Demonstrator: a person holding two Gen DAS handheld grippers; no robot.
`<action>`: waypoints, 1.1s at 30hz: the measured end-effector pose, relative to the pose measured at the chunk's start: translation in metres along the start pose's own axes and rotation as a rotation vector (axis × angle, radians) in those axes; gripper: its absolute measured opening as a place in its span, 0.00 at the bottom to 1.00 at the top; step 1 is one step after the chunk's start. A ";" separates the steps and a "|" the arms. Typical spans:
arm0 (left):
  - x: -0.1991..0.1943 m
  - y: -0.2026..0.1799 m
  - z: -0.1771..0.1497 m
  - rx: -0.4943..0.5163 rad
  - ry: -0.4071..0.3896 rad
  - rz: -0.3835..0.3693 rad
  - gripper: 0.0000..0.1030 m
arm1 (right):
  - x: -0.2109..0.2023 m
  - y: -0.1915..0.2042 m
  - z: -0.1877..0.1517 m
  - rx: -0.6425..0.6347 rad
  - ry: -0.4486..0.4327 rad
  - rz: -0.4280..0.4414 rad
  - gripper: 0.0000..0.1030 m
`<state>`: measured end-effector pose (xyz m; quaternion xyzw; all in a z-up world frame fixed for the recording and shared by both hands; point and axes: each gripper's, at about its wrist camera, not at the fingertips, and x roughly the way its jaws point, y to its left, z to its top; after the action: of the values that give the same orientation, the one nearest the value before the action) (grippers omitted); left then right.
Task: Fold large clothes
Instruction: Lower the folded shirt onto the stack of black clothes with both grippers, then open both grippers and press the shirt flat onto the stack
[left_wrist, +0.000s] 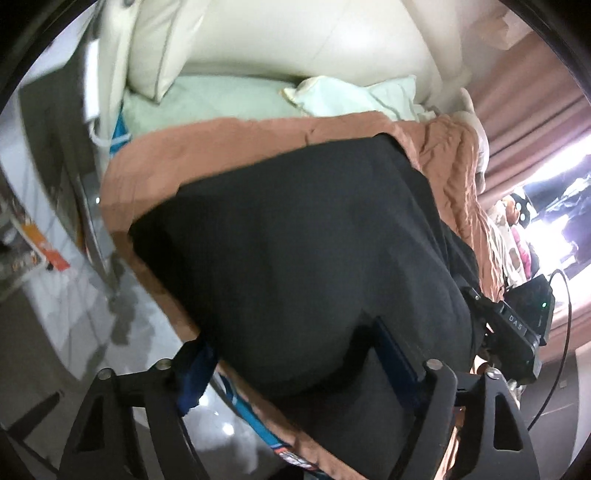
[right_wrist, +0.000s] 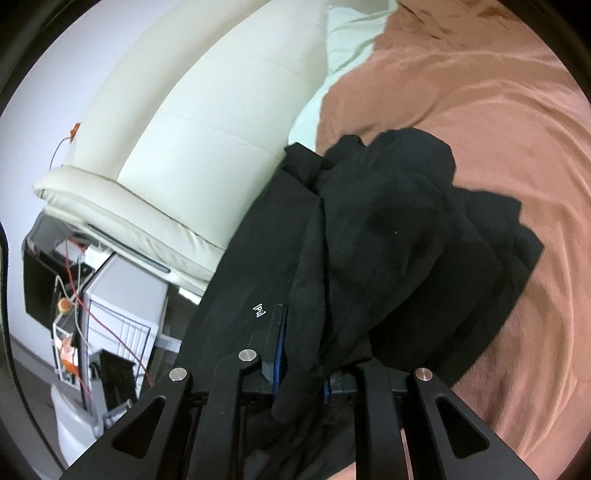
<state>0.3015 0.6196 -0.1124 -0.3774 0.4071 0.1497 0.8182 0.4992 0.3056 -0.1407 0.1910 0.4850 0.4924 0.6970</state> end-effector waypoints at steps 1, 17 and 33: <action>-0.001 -0.005 0.005 0.012 -0.001 0.003 0.76 | 0.001 0.002 0.003 -0.006 -0.001 -0.002 0.15; 0.006 0.003 0.025 0.046 -0.026 0.071 0.66 | 0.019 -0.034 0.012 0.054 0.001 -0.048 0.15; -0.013 0.020 0.037 0.088 -0.144 0.220 0.57 | 0.020 -0.037 0.010 0.019 0.087 -0.046 0.15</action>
<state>0.3022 0.6613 -0.0979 -0.2825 0.3924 0.2473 0.8397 0.5277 0.3091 -0.1737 0.1648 0.5239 0.4794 0.6845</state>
